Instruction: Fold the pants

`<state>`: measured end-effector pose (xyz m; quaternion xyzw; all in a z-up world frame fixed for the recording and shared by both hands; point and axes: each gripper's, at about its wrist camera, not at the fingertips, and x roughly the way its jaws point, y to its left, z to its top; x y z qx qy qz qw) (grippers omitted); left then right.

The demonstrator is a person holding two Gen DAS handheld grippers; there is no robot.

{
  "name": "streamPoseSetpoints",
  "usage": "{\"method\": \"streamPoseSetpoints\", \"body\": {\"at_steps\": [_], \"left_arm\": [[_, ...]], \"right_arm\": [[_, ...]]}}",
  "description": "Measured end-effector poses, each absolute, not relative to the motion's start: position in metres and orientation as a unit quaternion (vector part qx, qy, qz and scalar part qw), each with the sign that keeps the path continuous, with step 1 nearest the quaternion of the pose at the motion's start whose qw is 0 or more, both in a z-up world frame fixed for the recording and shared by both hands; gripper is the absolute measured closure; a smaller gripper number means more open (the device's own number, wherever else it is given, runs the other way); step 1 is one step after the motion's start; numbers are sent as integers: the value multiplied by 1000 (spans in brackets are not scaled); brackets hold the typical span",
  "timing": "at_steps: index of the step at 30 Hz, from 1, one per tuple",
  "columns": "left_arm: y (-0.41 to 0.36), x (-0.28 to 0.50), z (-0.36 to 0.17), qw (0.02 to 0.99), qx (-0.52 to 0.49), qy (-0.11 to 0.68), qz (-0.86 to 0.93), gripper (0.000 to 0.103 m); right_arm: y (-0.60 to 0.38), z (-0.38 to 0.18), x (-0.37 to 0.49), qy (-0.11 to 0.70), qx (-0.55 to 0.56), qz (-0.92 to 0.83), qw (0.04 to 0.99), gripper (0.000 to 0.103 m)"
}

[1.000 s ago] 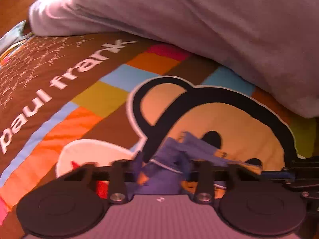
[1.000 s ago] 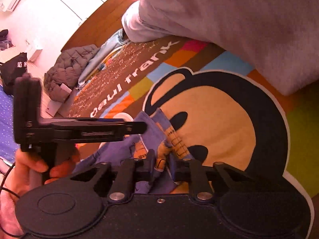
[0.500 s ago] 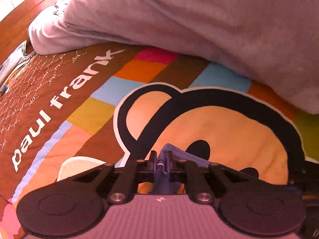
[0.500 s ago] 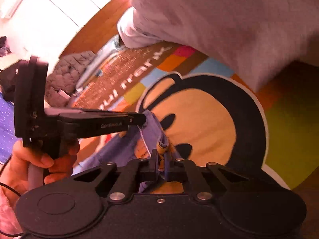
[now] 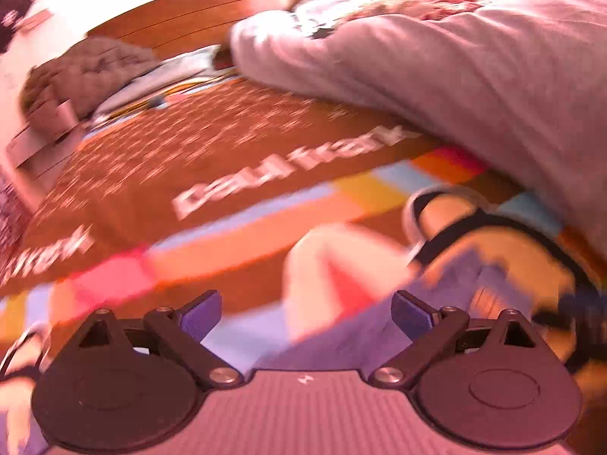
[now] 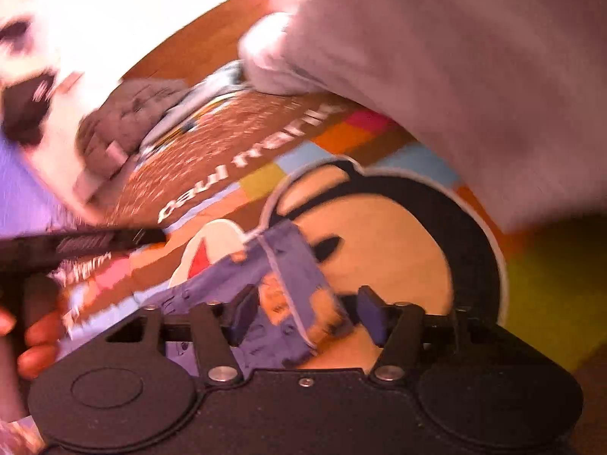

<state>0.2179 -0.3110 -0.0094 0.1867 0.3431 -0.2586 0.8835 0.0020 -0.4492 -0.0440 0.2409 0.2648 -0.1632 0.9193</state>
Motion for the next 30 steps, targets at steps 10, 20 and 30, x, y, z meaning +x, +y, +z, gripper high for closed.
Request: {"method": "streamPoseSetpoints", "body": {"at_steps": [10,20,30], "left_arm": [[-141,188,-47,873,164,415,-195,5],[-47,240,-11,863,124,431,-234,4],[-57,378,-16,808,73,500,-305,24]], "right_arm": [[-345,-61,62,357,120,30,926,28],[-315,-49,93,365,25,74,928,19],[-281,-39,260,408,24,239,881,43]]}}
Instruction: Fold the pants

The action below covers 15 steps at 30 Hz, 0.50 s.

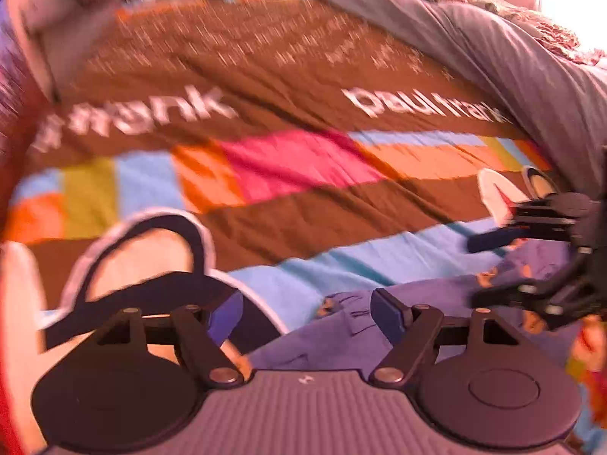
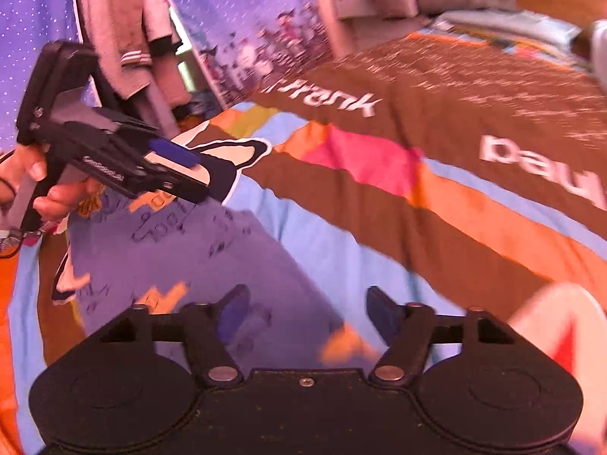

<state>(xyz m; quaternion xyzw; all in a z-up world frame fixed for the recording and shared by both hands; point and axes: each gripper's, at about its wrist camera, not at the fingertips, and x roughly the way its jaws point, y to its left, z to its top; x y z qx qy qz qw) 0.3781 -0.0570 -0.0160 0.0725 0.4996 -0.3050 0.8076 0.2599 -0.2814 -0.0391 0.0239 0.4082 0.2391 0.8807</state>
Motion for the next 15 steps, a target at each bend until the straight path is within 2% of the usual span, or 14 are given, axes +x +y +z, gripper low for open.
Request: {"method": "streamPoseSetpoints", "body": {"at_steps": [2,4,5,6,7,8,14,15], "left_arm": [[-55,386,-24,786,57,522,-327,24],[-57,390,-31,769,60,539,-337,32],[-58,390,-33,768,66,541,-337,53],[-59,388,-35,767,74,543,-334,73],[-61,389,-37,766,77,543,-335,79],[-60,387,-37,768,77,536,-342,86],[-49,360,-15,789,74,487,-367,87],[-46,357,-12,788,74,486,-372,85]], "right_arm": [[-281,-45,280,425,45,269,863,48],[-280,-49,292,443,58,299,843,51],[-278,-50,292,446,58,310,838,60],[-276,-51,293,448,53,318,834,76],[-272,-50,290,445,43,321,835,84],[-270,-48,285,440,27,322,838,97],[-248,-19,232,364,-55,299,880,100],[-241,-16,218,350,-81,295,886,100]]}}
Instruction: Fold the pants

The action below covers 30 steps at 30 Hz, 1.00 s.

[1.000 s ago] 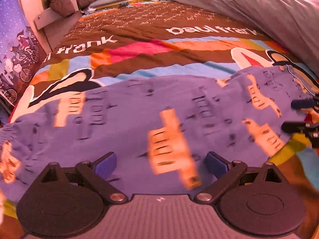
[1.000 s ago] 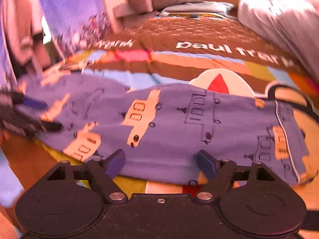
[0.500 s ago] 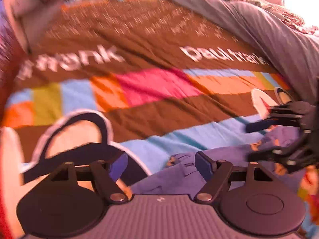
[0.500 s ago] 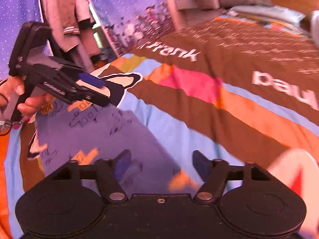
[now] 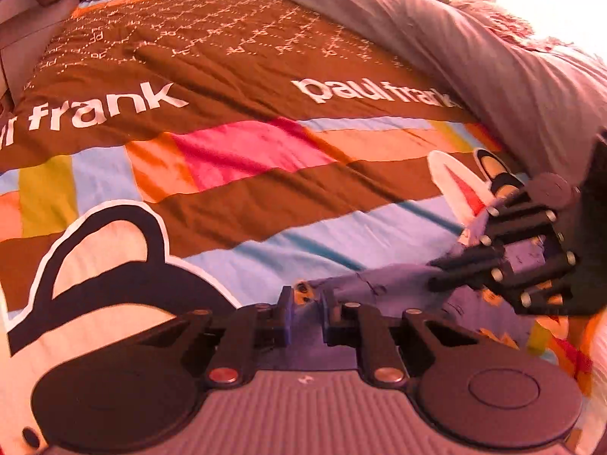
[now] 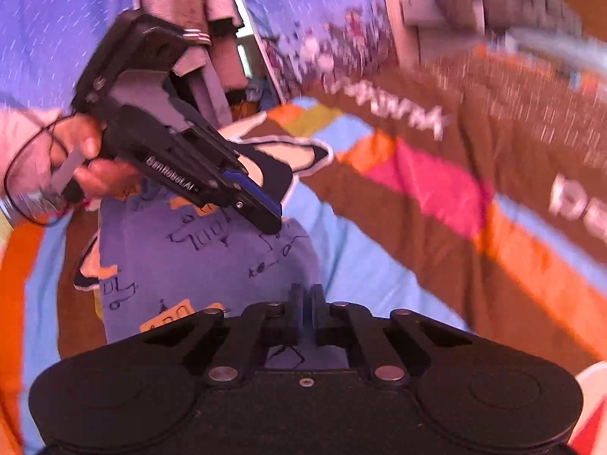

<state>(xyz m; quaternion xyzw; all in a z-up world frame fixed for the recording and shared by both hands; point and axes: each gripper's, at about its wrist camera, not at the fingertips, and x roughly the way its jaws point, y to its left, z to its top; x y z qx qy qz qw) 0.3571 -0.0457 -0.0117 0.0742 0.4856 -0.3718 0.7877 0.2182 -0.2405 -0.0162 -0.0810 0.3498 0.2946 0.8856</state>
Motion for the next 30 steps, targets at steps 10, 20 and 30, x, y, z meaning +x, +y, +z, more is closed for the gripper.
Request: {"method": "streamPoseSetpoints", "body": {"at_steps": [10,20,30], "left_arm": [[-49,363,1,774,90,488,-393,31],[-86,349,-22,737,201,500,-408,57],[-77,359,-14,808,154,462,-331,100]], "right_arm": [[-189,-47,146,287,-239,262,890,100],[-197,-46,151,283,-217,258,898,100],[-201,-39,165,257,-227,210,916,100]]}}
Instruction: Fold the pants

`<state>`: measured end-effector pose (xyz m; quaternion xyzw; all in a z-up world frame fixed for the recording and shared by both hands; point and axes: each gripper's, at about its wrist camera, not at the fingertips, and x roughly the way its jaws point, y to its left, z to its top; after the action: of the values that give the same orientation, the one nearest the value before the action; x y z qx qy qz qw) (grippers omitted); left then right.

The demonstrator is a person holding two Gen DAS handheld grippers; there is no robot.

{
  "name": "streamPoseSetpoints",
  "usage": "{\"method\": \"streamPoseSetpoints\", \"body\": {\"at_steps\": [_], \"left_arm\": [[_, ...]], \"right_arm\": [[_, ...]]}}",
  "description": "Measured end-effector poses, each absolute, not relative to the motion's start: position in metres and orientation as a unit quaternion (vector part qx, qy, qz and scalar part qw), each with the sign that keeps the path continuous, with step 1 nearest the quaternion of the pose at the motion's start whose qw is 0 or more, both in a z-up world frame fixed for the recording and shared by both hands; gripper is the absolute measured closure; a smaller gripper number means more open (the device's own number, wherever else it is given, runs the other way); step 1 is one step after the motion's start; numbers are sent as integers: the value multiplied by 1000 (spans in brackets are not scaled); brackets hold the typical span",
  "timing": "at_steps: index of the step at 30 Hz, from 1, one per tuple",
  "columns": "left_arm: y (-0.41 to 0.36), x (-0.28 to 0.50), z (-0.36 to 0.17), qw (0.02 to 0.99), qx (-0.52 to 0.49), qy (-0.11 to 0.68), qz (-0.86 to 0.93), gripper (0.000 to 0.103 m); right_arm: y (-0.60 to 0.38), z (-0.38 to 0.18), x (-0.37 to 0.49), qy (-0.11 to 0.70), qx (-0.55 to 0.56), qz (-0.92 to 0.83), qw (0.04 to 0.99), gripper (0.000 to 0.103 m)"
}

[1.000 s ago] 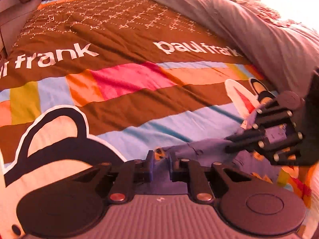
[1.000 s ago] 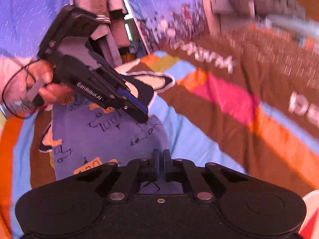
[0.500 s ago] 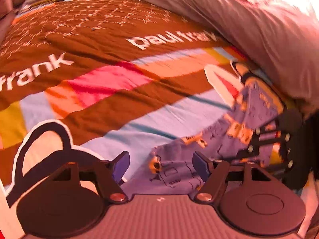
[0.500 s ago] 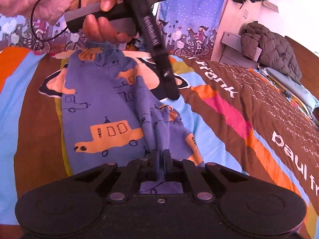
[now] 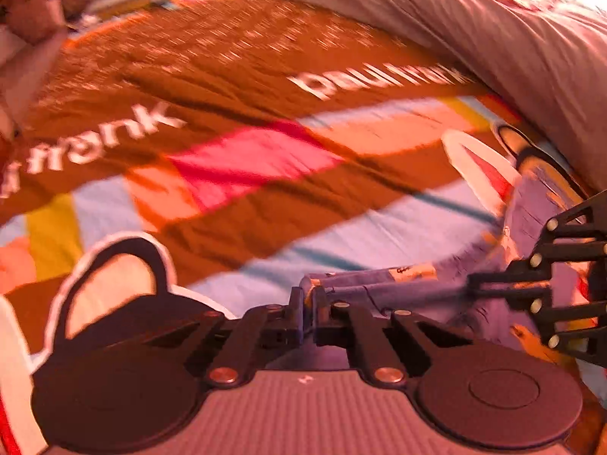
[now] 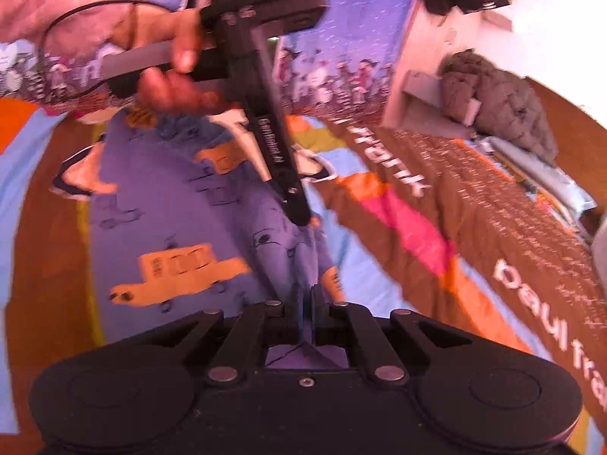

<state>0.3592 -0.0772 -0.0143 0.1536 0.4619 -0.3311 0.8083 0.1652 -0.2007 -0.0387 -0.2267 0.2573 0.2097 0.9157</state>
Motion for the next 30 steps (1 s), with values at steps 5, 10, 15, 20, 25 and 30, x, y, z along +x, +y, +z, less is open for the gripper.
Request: {"method": "streamPoseSetpoints", "body": {"at_steps": [5,10,15,20,25,30], "left_arm": [[-83,368,-28,848,156,441,-250,101],[-84,374,-44,862,140,437,-215,101],[-83,372,-51,873,126,431,-192,100],[-68,338,-27,907,122,379,-141,95],[-90,264,-22,886,75,388,-243,91],[-138,216,-58,852,169,402,-291,83]], "right_arm": [[-220,-48,198,280,-216,112,929,78],[-267,-39,179,319,-109,75,938,78],[-316,-68,159,398,-66,12,915,81],[-376,-47,129,367,-66,-161,914,85],[-325,-38,99,364,-8,-24,931,81],[-299,-61,87,400,-30,50,915,81]]}}
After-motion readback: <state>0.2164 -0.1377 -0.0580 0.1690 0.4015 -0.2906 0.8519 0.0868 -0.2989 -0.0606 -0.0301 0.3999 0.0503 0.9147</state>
